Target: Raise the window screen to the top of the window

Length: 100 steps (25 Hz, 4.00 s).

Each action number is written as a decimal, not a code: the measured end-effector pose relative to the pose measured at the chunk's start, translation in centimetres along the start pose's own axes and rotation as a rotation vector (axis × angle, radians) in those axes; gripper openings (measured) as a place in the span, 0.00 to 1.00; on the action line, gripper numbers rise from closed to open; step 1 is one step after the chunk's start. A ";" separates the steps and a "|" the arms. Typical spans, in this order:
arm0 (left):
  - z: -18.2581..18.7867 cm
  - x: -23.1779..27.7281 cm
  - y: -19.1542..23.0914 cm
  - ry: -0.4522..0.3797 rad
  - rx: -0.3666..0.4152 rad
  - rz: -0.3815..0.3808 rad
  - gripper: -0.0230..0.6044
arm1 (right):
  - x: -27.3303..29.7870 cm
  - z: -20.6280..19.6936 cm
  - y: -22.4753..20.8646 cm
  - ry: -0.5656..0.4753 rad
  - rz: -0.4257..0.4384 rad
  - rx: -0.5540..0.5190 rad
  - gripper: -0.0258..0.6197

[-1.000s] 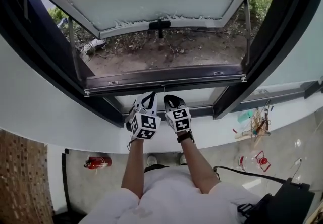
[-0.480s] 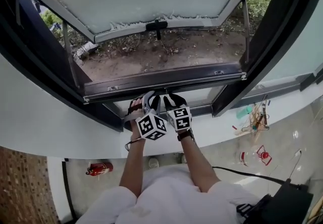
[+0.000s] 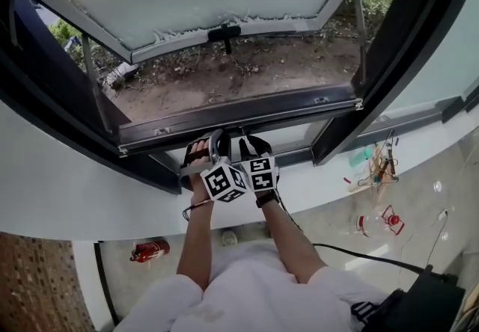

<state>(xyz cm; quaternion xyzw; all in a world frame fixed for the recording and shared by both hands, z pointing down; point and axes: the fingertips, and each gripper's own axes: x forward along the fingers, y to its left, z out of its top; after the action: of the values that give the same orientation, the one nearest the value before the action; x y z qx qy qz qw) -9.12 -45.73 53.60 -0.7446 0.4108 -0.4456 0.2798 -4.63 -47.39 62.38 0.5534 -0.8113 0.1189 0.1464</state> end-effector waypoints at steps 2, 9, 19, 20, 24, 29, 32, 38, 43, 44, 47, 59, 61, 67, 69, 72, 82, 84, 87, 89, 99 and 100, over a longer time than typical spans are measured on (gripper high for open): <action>-0.1 0.1 -0.2 0.003 0.020 0.002 0.15 | 0.3 -0.9 0.0 0.037 0.001 0.009 0.04; -0.1 0.2 -0.6 -0.004 0.090 0.035 0.15 | 1.5 -7.2 0.5 0.168 0.037 0.020 0.04; 0.0 0.2 -0.1 -0.015 0.050 0.045 0.15 | -2.3 -27.3 0.6 0.606 0.054 0.080 0.04; 0.0 0.1 -0.1 -0.018 0.043 0.051 0.15 | -2.9 -28.5 0.5 0.617 0.044 0.037 0.04; -0.2 0.1 -0.2 0.021 0.091 0.063 0.14 | -2.8 -28.8 0.6 0.561 0.060 -0.095 0.04; -0.4 0.2 -1.2 0.089 0.225 0.063 0.12 | -3.8 -29.3 -0.2 0.531 0.060 -0.108 0.04; -0.6 0.2 -1.1 0.052 0.205 0.140 0.09 | -4.3 -29.5 -1.0 0.539 0.067 -0.121 0.04; -0.3 0.2 -0.8 0.040 0.160 0.101 0.09 | -5.7 -28.8 -2.6 0.523 0.059 -0.188 0.04; 0.2 -0.4 0.1 -0.043 0.000 0.142 0.10 | -6.2 -28.2 -2.5 0.463 0.040 -0.265 0.04; 0.2 -0.7 0.4 -0.061 -0.018 0.164 0.10 | -6.1 -28.0 -2.2 0.453 0.045 -0.281 0.04; 0.2 -1.7 1.1 -0.094 -0.073 0.203 0.10 | -5.7 -27.4 -1.6 0.434 0.066 -0.292 0.04; -0.4 -4.8 1.7 -0.360 -0.806 0.100 0.09 | -3.6 -22.7 -0.5 0.261 0.077 -0.287 0.04; -0.7 -4.7 0.8 -0.351 -0.767 0.090 0.09 | -3.3 -22.1 -0.3 0.240 0.079 -0.269 0.04; -2.1 -4.2 -1.5 -0.309 -0.810 0.042 0.09 | -2.5 -21.3 0.3 0.189 0.093 -0.236 0.04; -2.3 -4.1 -2.0 -0.305 -0.833 0.026 0.09 | -2.3 -20.4 0.4 0.172 0.089 -0.221 0.04; -2.5 -4.1 -2.2 -0.311 -0.860 0.018 0.09 | -1.9 -17.1 0.6 0.118 0.082 -0.206 0.04; -2.4 -4.2 -1.7 -0.337 -0.890 0.016 0.09 | -0.9 -8.7 1.9 -0.086 0.104 -0.217 0.04; -2.6 -4.1 -1.6 -0.338 -0.900 0.017 0.09 | -1.0 -7.0 2.0 -0.121 0.111 -0.219 0.04; -2.7 -4.0 -1.6 -0.336 -0.907 0.018 0.09 | -1.4 -5.1 1.8 -0.165 0.112 -0.206 0.04; -2.7 -3.9 -1.6 -0.337 -0.909 0.017 0.09 | -1.8 -3.9 1.6 -0.202 0.113 -0.186 0.04; -2.4 -3.6 -1.2 -0.346 -0.920 0.010 0.09 | -3.6 2.2 1.8 -0.346 0.133 -0.088 0.04; -2.4 -3.6 -1.2 -0.347 -0.921 0.009 0.09 | -3.9 2.9 1.7 -0.372 0.138 -0.056 0.04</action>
<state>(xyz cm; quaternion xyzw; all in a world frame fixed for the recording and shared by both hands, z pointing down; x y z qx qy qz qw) -11.77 -42.15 54.00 -0.8525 0.5156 -0.0858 -0.0120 -5.19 -44.42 58.17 0.5046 -0.8634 0.0018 0.0007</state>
